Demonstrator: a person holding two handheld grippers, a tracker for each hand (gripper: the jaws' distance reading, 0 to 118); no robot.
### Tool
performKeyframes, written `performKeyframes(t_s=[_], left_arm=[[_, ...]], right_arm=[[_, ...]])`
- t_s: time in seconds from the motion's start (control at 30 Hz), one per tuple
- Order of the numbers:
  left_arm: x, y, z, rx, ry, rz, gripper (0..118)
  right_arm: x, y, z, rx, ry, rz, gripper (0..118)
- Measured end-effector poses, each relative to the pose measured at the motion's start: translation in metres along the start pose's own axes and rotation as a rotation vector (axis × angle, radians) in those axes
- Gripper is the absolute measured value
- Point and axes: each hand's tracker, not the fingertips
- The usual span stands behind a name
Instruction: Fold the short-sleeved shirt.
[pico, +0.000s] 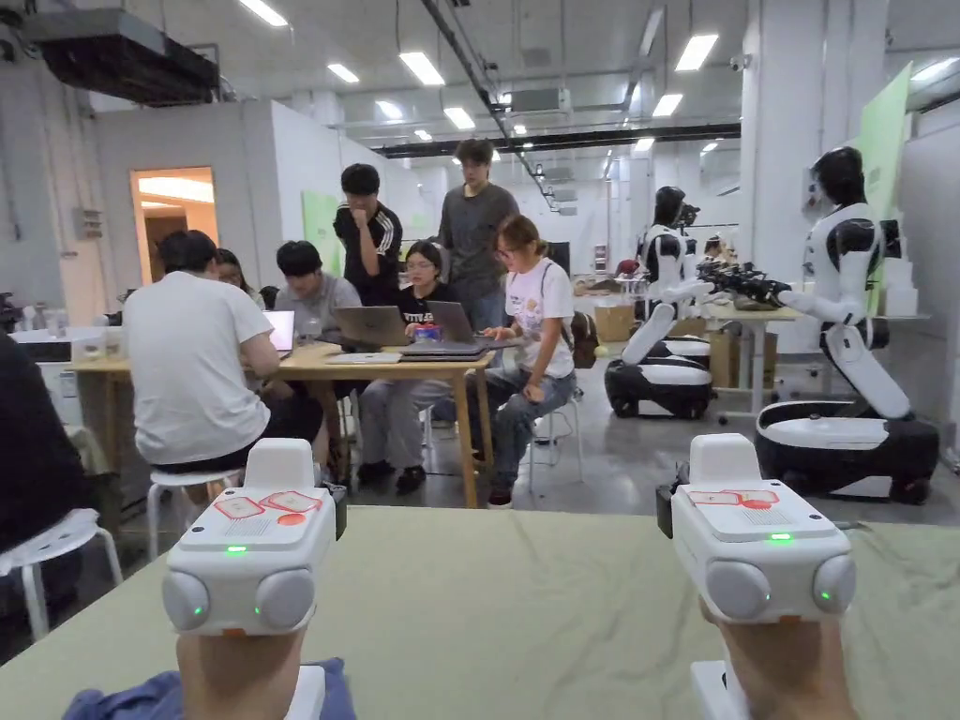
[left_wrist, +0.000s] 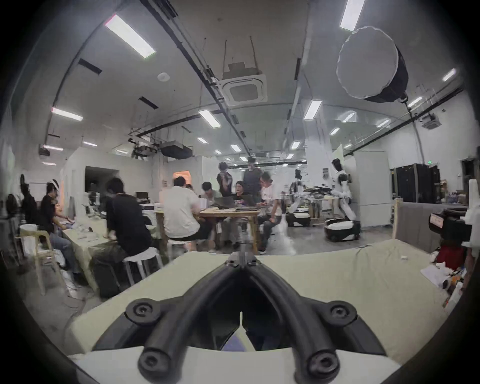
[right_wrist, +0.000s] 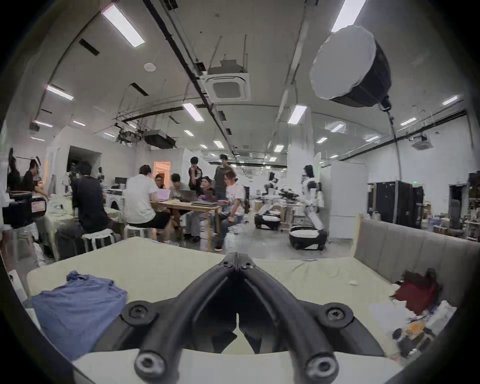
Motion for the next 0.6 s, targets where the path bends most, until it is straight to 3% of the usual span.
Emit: performKeyframes(t_s=[0.33, 0.47, 0.6], left_arm=[[-0.182, -0.023, 0.061, -0.078, 0.374, -0.078, 0], [-0.225, -0.04, 0.074, -0.119, 0.469, -0.011, 0], [-0.226, -0.046, 0.068, -0.125, 0.461, 0.017, 0]], right_arm=[[-0.186, 0.002, -0.027, 0.004, 0.335, -0.024, 0], [-0.221, -0.003, -0.024, 0.003, 0.384, -0.012, 0], [-0.223, -0.007, -0.027, -0.001, 0.391, 0.003, 0]])
